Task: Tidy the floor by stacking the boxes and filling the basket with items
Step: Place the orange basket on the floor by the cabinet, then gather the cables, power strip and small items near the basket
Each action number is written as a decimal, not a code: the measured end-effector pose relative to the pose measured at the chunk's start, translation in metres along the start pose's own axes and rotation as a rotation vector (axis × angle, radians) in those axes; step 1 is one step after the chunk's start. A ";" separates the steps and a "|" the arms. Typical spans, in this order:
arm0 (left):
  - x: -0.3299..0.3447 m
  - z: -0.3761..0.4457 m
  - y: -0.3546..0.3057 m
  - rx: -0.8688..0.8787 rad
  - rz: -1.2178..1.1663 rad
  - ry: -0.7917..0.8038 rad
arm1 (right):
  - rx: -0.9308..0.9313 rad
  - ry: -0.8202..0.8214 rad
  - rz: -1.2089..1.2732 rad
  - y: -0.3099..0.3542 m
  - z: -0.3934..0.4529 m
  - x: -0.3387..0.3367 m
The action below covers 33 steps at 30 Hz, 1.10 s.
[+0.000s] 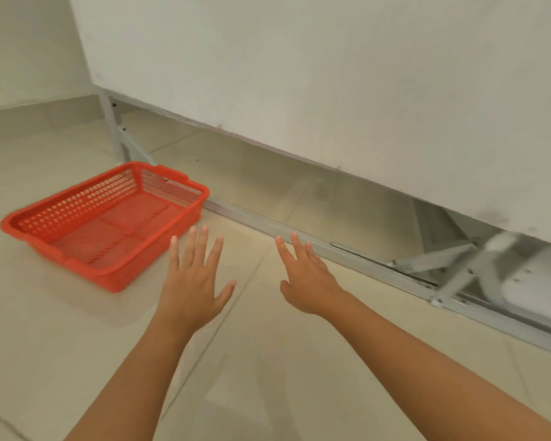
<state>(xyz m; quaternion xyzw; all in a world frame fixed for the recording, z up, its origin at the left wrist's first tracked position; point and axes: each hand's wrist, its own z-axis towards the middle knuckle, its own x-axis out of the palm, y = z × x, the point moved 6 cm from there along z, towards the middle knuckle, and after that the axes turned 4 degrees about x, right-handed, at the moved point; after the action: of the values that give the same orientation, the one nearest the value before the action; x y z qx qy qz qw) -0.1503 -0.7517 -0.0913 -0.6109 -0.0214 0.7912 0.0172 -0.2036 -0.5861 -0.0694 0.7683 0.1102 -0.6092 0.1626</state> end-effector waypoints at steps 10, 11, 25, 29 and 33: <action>-0.058 0.062 -0.284 0.373 -0.332 -0.024 | 0.271 -0.068 -0.298 -0.173 -0.191 -0.077; -0.066 0.061 -0.325 0.416 -0.389 -0.026 | 0.345 -0.050 -0.324 -0.201 -0.217 -0.083; -0.118 -0.168 -0.704 1.357 -0.439 0.110 | 1.234 0.093 -0.092 -0.449 -0.641 0.001; -0.090 -0.224 -0.730 1.326 -0.463 0.354 | 1.483 0.000 0.294 -0.468 -0.728 0.057; -0.055 -0.269 -0.746 1.283 -0.487 0.563 | 1.577 0.059 0.460 -0.468 -0.763 0.106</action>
<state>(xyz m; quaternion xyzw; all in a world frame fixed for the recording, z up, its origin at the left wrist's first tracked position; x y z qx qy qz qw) 0.1249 -0.0064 -0.0651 -0.6386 0.3154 0.4356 0.5505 0.3360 0.1362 -0.0699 0.6761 -0.5061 -0.4386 -0.3073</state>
